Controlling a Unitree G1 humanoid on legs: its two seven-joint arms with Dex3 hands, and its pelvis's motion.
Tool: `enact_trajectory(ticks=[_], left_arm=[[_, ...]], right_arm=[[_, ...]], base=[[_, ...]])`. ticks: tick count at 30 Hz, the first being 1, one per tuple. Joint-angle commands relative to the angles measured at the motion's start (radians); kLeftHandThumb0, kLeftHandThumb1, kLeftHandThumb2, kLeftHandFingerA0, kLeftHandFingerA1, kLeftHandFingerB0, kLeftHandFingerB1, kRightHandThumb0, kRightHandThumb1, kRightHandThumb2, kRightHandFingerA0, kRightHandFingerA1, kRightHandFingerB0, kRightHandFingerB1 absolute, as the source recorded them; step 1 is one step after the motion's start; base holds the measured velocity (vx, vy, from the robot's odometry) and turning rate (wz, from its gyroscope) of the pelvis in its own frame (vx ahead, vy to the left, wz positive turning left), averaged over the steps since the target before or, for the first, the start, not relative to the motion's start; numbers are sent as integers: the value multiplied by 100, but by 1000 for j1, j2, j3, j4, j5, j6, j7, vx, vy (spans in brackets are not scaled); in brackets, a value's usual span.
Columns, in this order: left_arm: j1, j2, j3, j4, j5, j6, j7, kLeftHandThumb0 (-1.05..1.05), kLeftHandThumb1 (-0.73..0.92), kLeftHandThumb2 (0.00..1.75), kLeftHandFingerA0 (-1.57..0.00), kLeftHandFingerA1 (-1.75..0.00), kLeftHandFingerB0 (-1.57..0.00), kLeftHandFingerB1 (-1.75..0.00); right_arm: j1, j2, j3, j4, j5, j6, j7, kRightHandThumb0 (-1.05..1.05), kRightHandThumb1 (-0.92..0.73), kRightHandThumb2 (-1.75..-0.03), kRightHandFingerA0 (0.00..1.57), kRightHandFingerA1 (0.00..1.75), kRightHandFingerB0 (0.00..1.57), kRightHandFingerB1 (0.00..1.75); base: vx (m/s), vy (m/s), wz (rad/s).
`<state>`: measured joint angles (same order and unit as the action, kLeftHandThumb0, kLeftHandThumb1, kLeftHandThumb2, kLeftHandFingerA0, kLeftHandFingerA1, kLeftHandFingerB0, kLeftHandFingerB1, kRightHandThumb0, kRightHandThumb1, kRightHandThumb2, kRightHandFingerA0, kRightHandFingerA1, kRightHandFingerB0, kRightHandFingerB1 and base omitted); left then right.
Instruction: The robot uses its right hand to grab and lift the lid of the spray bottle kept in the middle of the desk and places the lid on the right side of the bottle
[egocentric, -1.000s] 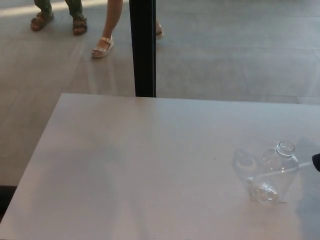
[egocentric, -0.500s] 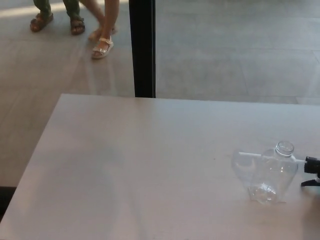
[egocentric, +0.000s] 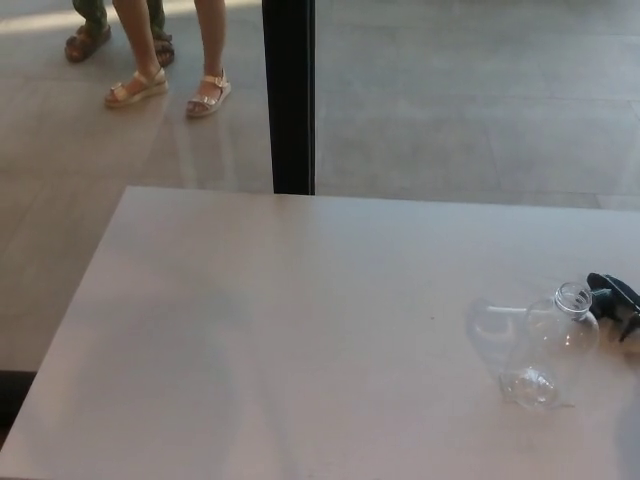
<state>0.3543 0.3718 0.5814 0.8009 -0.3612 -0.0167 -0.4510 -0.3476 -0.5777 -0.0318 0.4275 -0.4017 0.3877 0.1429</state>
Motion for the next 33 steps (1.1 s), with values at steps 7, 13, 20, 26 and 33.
enact_trajectory(ticks=[7, 13, 20, 26, 33], left_arm=[[6, 11, 5, 17, -5, -21, 1, -89, 88, 67, -55, -49, -36, -37], [1, 12, 3, 15, -7, -12, -3, -84, 67, 107, -51, -60, -32, -51], [-9, 9, -4, 19, -1, -16, 3, -88, 88, 66, -55, -50, -37, -38], [7, 3, -5, -4, -5, -13, -5, -91, 72, 111, -48, -59, -31, -51], [-2, 8, -3, 5, -2, -19, 2, -87, 71, 110, -49, -60, -32, -52]], right_arm=[[132, -257, -253, -349, 151, 34, 228, -101, -61, -94, 0, 0, 0, 3], [226, -365, -593, -389, 237, 22, 292, -99, -59, -96, 0, 0, 0, 8], [456, -250, -950, -58, 289, -81, 99, -98, -64, -100, 0, 0, 11, 18], [526, -41, -1103, 167, 445, -154, 5, -84, -59, -90, 0, 12, 8, 9], [469, 92, -1124, 348, 504, -216, -53, -79, -56, -84, 0, 5, 10, 15]], base=[[0, 0, 0], [0, 0, 0], [0, 0, 0], [0, 0, 0], [0, 0, 0]])
